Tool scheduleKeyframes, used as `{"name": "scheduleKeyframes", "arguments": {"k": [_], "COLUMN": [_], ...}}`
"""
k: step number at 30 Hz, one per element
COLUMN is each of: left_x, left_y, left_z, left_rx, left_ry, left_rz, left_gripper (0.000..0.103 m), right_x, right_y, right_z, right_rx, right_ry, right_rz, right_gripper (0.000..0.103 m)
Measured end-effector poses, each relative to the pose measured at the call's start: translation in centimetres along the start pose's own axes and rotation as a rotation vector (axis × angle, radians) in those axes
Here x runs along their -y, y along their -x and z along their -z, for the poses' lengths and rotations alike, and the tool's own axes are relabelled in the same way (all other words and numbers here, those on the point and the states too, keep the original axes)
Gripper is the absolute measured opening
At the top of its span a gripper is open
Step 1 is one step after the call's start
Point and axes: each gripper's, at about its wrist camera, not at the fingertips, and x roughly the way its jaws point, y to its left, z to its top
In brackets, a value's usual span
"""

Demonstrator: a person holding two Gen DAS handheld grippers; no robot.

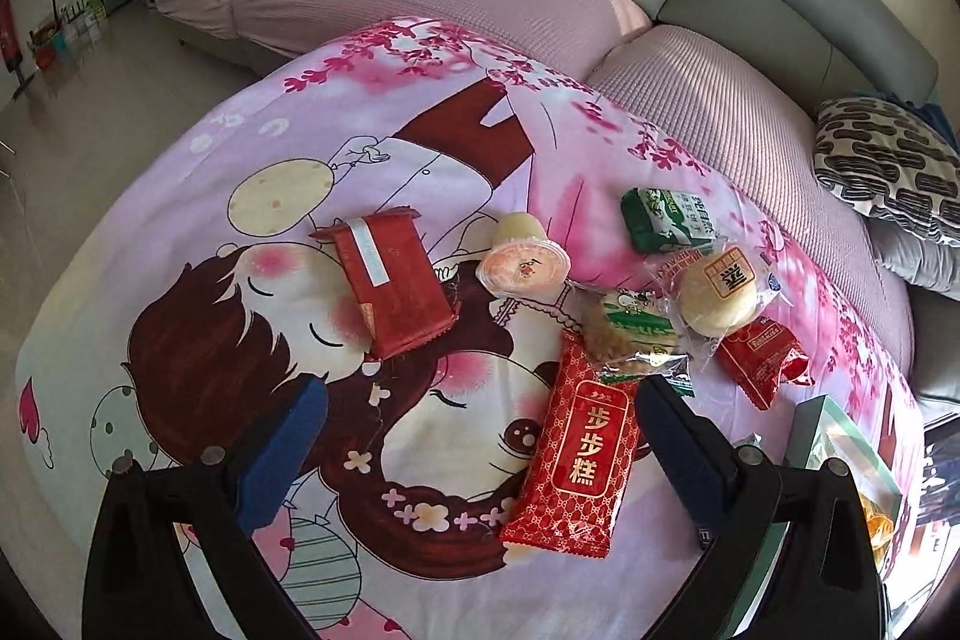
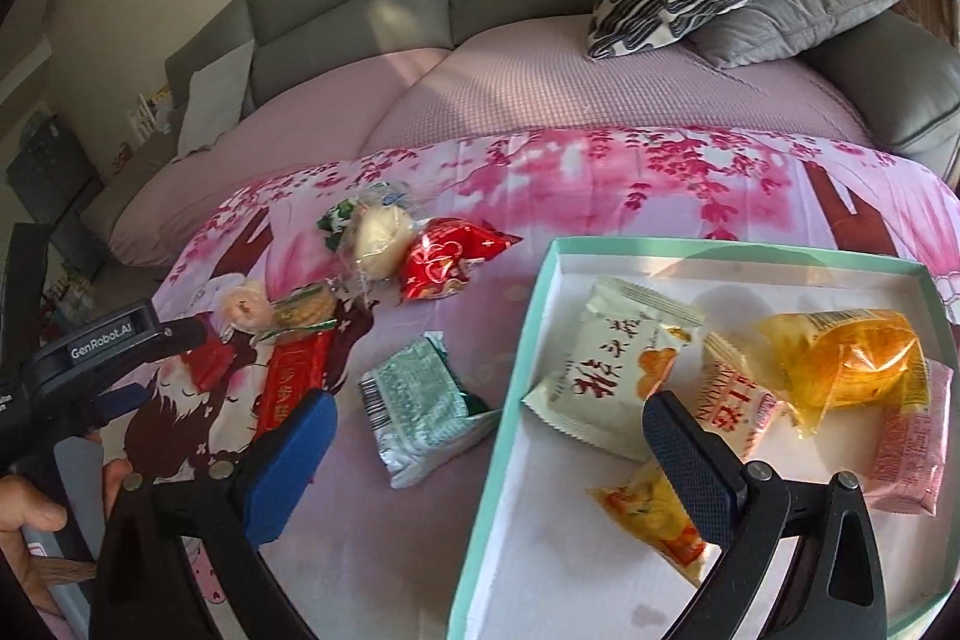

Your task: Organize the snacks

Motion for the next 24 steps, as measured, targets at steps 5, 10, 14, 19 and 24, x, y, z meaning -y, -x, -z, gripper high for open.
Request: {"name": "scheduleKeyframes", "arguments": {"k": [5, 10, 14, 19, 24], "left_x": [0.1, 0.8, 1.7, 2.1, 1.9], "left_y": [-0.5, -1.7, -2.7, -3.9, -4.2], "left_z": [0.0, 0.3, 0.7, 1.2, 1.2], "left_rx": [-0.016, -0.063, -0.114, -0.165, -0.175], "left_ry": [-0.001, -0.030, -0.068, -0.088, -0.076], "left_rz": [0.036, 0.057, 0.064, 0.076, 0.079], "left_gripper": [0.102, 0.102, 0.102, 0.102, 0.102], "right_x": [-2.0, -2.4, -2.7, -3.0, -3.7], "right_y": [-0.7, -2.3, -3.5, -4.7, -5.1], "right_z": [0.5, 0.6, 0.6, 0.3, 0.3], "right_rx": [0.043, -0.013, -0.052, -0.087, -0.097], "right_ry": [0.105, 0.138, 0.165, 0.162, 0.214], "right_rz": [0.014, 0.001, -0.012, -0.045, -0.049], "right_gripper": [0.103, 0.103, 0.103, 0.103, 0.103]}}
